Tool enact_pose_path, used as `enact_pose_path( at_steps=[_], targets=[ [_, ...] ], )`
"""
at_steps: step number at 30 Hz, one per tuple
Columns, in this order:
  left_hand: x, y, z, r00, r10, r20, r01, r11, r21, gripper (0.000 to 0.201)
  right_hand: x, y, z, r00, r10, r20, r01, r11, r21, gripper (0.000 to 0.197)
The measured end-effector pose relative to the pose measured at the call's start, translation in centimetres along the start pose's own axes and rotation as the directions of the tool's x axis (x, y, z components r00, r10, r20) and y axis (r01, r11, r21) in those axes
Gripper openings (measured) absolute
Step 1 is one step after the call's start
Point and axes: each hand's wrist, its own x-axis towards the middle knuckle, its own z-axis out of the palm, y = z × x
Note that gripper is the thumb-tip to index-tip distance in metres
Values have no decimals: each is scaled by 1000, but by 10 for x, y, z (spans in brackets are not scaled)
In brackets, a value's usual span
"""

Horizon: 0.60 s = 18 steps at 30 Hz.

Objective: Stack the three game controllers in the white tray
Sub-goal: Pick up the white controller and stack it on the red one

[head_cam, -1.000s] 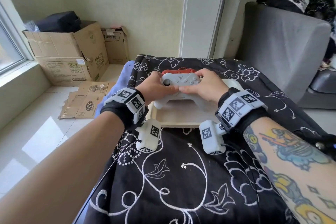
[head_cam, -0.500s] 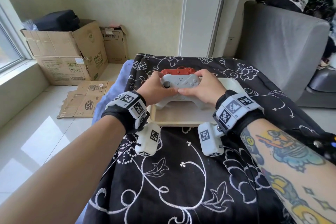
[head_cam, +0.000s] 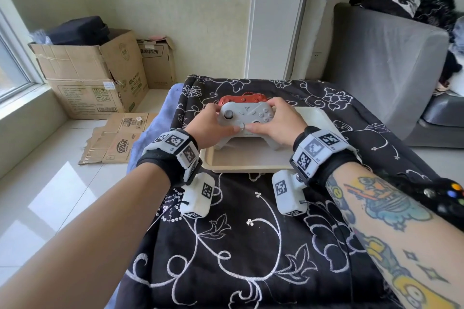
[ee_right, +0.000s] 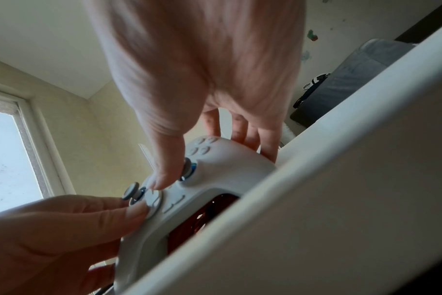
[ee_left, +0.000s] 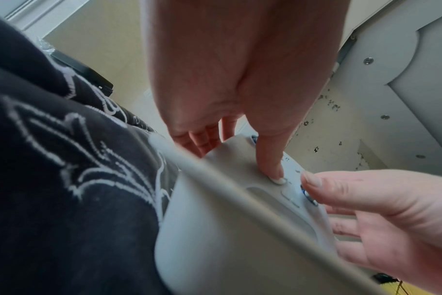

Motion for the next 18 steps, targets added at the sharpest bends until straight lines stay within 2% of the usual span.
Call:
enact_pose_path(
  at_steps=[6, 14, 18],
  targets=[
    [-2, 2, 0, 1000, -15, 1, 15, 1000, 18, 75, -2, 0, -3, 1000, -23, -4, 23, 999, -28, 83],
    [-6, 7, 1, 999, -49, -1, 49, 999, 16, 72, -8, -1, -2, 999, -55, -1, 55, 998, -38, 72],
    [-11, 11, 1, 997, -78, 1, 78, 996, 38, 87, -6, -2, 0, 998, -49, 35, 52, 995, -87, 74]
  ],
)
